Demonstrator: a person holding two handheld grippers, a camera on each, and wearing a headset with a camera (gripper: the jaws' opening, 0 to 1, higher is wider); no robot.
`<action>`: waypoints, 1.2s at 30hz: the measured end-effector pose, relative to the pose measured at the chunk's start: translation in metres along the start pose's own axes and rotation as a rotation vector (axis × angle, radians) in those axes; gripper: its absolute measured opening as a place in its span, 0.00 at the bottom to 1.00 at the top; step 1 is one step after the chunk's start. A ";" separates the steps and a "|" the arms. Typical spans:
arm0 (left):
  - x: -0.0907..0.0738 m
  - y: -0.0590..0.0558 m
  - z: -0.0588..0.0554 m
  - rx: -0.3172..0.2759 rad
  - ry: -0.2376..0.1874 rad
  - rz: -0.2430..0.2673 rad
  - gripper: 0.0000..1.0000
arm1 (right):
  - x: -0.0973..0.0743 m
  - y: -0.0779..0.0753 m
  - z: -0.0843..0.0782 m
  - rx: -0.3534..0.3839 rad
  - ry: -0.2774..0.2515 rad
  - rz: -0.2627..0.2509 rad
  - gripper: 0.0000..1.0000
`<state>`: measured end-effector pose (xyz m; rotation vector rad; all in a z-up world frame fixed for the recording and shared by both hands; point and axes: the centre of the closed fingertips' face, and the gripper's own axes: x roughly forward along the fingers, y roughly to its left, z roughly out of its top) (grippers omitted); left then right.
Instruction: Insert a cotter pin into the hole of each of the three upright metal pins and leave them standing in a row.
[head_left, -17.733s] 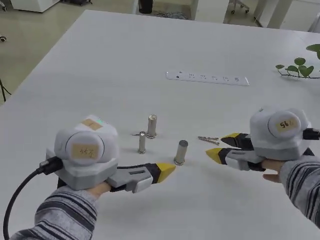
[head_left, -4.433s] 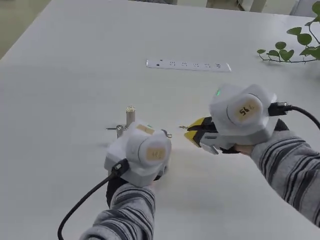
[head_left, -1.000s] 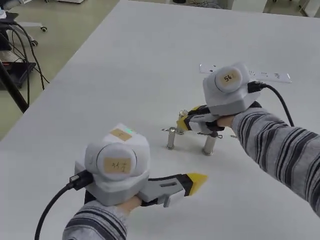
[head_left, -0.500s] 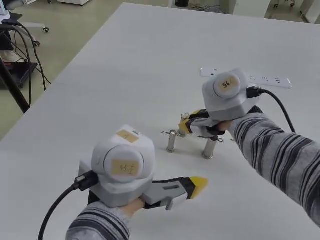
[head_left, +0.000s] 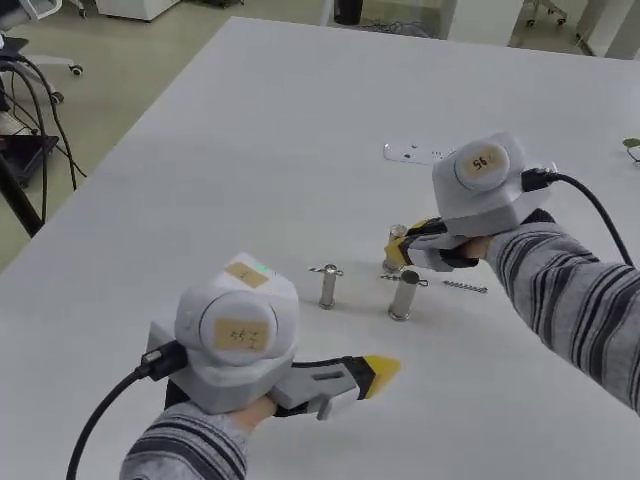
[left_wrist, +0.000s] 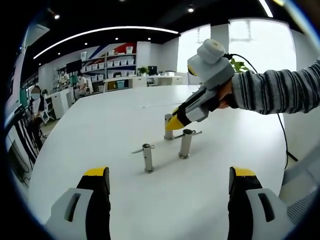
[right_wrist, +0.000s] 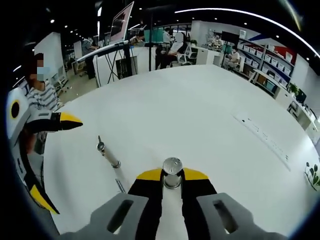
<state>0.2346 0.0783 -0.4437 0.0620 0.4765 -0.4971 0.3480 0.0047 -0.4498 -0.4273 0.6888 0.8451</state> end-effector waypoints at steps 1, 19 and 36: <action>0.000 0.000 0.000 0.001 -0.001 0.000 0.99 | -0.002 -0.002 -0.002 0.005 0.003 -0.006 0.08; -0.001 -0.003 0.003 0.015 -0.013 -0.013 0.99 | -0.052 -0.015 -0.061 0.059 0.064 -0.059 0.08; -0.002 -0.002 0.004 0.007 -0.023 -0.011 0.99 | -0.068 0.025 -0.078 0.035 0.074 -0.005 0.08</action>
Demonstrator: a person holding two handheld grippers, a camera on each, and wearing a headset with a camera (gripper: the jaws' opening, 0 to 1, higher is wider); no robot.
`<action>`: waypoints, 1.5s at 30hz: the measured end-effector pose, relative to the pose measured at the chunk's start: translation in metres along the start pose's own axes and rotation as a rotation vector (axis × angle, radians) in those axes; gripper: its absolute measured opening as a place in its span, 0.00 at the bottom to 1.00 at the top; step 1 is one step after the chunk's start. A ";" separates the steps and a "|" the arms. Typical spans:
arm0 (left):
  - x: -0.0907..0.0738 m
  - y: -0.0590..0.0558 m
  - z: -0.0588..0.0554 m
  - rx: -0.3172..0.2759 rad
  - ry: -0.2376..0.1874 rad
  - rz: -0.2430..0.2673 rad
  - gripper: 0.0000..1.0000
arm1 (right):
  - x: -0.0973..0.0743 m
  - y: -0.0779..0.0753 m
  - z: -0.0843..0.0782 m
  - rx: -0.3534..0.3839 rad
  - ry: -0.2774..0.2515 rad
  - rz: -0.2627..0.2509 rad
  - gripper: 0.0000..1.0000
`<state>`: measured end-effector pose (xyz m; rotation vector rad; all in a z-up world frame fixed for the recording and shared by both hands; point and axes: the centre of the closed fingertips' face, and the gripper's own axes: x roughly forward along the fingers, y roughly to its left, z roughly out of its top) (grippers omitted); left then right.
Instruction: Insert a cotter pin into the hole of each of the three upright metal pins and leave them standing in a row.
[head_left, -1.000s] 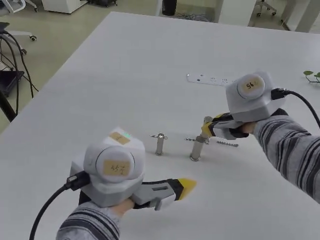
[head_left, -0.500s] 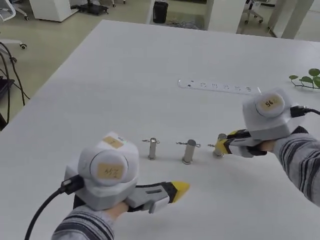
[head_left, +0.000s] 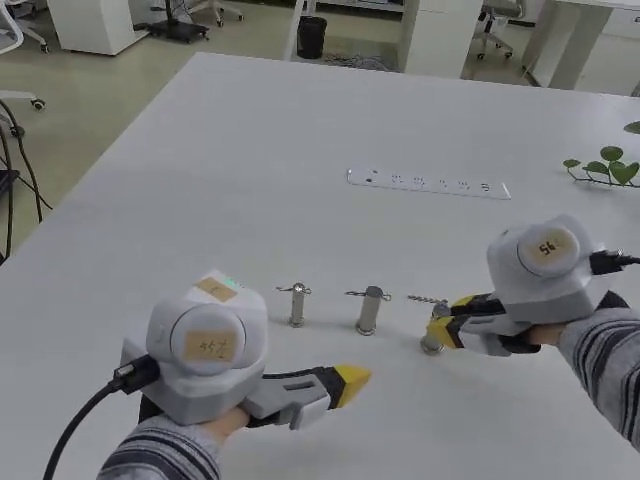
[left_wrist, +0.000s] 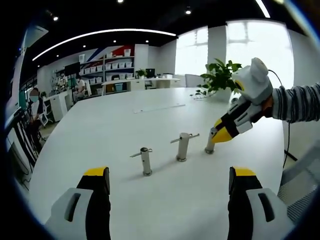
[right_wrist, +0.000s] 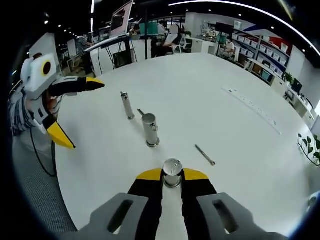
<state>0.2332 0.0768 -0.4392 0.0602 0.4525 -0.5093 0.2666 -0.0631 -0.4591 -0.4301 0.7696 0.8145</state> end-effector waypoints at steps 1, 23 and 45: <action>0.000 0.000 0.000 -0.003 -0.001 -0.002 0.99 | 0.001 0.002 0.000 -0.003 0.000 0.005 0.08; 0.001 -0.001 -0.001 0.001 -0.001 0.002 0.99 | 0.012 0.044 0.008 -0.036 -0.044 0.074 0.08; 0.002 -0.005 -0.001 0.041 0.008 -0.007 0.99 | 0.014 0.053 0.010 -0.115 -0.068 0.051 0.09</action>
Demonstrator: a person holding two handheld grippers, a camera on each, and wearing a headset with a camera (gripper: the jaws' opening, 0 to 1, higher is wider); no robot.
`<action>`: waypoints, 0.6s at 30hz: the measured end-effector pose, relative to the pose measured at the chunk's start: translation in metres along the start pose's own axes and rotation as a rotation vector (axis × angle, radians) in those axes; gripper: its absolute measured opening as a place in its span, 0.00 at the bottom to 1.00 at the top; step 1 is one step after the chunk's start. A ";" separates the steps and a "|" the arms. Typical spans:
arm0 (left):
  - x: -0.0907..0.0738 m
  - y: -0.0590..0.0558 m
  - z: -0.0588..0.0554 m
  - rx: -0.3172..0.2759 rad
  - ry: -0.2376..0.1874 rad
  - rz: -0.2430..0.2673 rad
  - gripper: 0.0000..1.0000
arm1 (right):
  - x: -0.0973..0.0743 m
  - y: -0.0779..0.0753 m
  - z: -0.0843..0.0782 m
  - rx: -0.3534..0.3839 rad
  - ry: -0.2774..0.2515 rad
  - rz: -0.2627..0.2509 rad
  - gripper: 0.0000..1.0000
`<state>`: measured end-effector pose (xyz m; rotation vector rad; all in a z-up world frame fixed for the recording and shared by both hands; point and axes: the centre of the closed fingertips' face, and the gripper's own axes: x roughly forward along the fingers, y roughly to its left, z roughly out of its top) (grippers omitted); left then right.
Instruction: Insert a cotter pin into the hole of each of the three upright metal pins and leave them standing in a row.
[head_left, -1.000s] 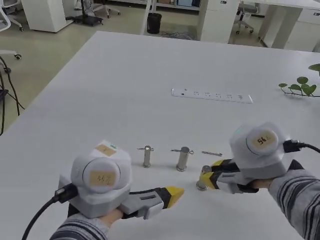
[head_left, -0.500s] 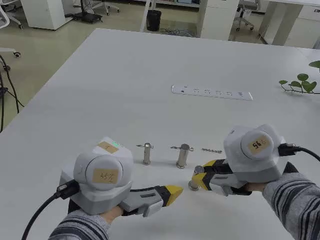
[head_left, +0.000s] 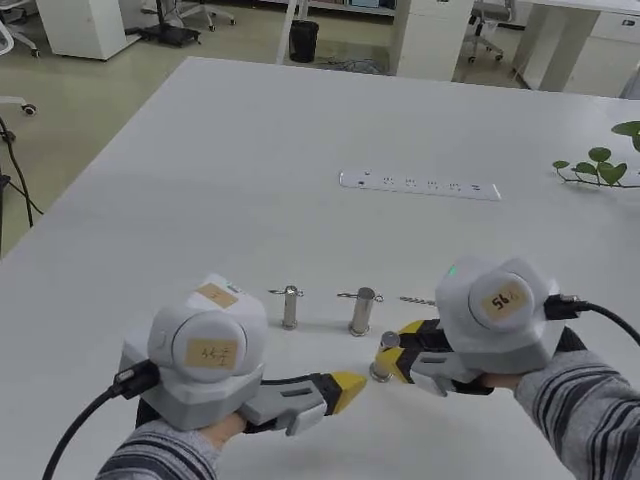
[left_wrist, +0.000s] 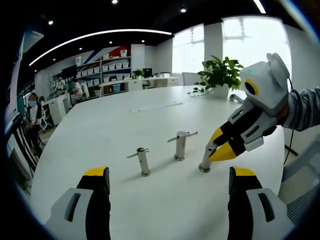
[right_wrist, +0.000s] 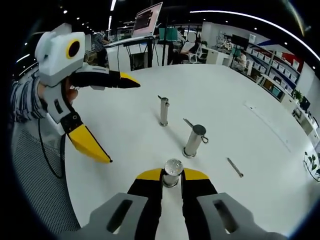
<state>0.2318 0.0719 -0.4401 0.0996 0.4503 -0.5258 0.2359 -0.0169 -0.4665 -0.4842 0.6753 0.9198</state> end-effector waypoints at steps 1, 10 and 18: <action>0.000 0.000 0.000 -0.001 0.001 0.001 0.99 | 0.000 0.000 0.000 0.007 -0.004 0.002 0.09; 0.000 0.000 -0.001 -0.001 0.006 0.000 0.99 | -0.001 0.000 0.000 0.078 -0.011 -0.024 0.09; 0.001 -0.001 -0.002 0.005 0.012 -0.005 0.99 | 0.000 -0.001 0.001 0.141 -0.012 -0.060 0.09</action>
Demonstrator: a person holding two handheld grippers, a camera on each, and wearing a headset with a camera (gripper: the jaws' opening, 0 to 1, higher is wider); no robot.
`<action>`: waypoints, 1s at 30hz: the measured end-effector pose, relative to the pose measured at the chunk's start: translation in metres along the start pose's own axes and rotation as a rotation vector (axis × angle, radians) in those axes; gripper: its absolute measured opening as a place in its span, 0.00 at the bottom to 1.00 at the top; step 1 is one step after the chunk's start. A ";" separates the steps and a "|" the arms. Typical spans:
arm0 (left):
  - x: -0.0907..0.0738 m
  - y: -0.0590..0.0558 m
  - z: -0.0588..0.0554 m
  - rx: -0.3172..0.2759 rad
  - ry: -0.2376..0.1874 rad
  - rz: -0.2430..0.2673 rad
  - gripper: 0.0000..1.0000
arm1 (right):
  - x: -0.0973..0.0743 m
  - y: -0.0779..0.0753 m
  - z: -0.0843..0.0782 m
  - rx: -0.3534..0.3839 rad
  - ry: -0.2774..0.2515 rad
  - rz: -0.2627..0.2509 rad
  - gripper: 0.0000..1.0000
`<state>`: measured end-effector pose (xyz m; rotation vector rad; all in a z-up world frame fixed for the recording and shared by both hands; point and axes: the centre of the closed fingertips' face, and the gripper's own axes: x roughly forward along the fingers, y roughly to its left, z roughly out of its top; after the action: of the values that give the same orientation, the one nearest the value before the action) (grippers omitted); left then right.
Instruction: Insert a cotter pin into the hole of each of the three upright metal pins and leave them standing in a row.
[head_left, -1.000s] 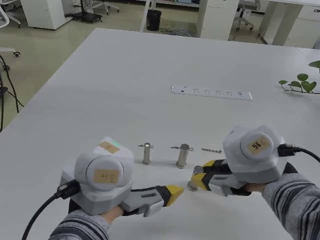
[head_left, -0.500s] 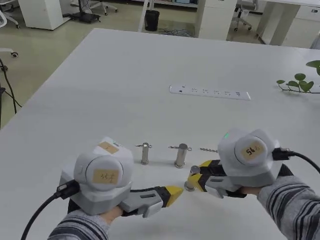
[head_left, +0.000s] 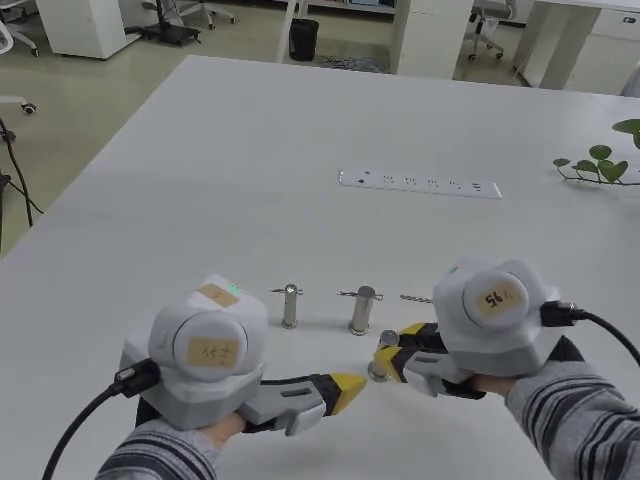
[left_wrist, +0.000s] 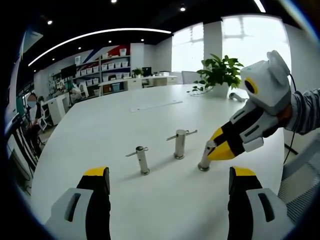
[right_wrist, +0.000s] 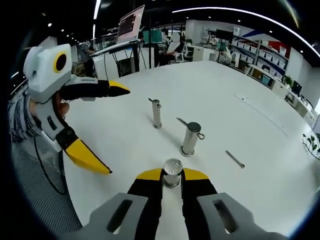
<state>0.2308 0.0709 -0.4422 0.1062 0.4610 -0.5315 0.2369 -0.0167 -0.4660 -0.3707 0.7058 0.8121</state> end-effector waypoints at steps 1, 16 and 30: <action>0.000 0.000 0.000 0.000 0.000 -0.001 0.99 | 0.000 0.000 0.000 0.004 -0.001 -0.002 0.09; 0.000 0.000 0.003 0.007 -0.010 0.001 0.99 | -0.012 -0.005 0.003 -0.051 -0.030 0.029 0.20; 0.000 -0.001 0.003 0.010 -0.013 0.001 0.99 | -0.028 -0.042 0.000 -0.131 0.025 0.004 0.21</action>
<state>0.2313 0.0697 -0.4397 0.1130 0.4457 -0.5336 0.2553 -0.0587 -0.4445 -0.4985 0.6789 0.8614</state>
